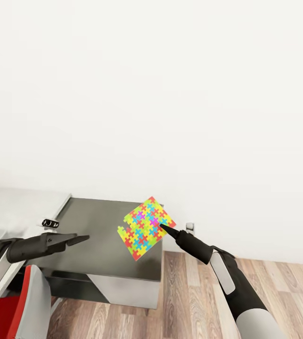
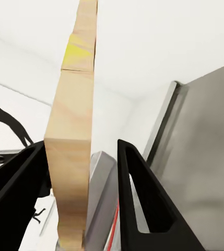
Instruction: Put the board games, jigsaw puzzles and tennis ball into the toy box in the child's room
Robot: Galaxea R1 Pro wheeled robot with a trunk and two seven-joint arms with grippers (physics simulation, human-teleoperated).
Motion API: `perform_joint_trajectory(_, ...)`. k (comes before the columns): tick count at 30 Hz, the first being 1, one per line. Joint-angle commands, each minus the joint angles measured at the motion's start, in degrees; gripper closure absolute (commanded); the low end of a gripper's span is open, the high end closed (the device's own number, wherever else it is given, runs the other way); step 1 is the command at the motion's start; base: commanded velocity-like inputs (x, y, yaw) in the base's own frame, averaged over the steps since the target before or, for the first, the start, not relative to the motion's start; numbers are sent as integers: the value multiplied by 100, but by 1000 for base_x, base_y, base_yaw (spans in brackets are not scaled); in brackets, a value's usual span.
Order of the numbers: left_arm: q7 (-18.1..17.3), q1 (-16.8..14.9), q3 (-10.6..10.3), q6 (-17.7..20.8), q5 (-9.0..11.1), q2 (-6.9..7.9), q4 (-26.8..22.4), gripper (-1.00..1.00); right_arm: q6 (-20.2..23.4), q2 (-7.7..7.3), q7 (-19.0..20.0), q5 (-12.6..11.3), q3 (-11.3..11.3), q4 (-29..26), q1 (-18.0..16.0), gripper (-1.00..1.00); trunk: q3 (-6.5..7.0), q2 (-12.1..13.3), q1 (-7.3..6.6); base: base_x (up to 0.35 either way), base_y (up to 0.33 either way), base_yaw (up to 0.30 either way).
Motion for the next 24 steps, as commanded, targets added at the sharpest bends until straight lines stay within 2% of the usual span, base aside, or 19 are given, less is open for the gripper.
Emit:
perform_joint_trajectory(1, -16, -5, -4, 61, 5, 2, 0, -100, 25, 4, 10, -14, -14, 0, -3, 100, 18, 32, -19, -18, 0, 116)
perform_joint_trajectory(15, -14, -5, -11, 52, 4, 2, 0, -100, -61, 4, 53, -4, -14, -3, 4, 100, 151, 32, -19, -2, 0, 114)
perform_joint_trajectory(24, -16, -5, -15, 52, 4, 0, 0, -100, -61, -16, 75, -15, -14, 0, 5, 100, 224, 32, -19, 0, 0, 23)
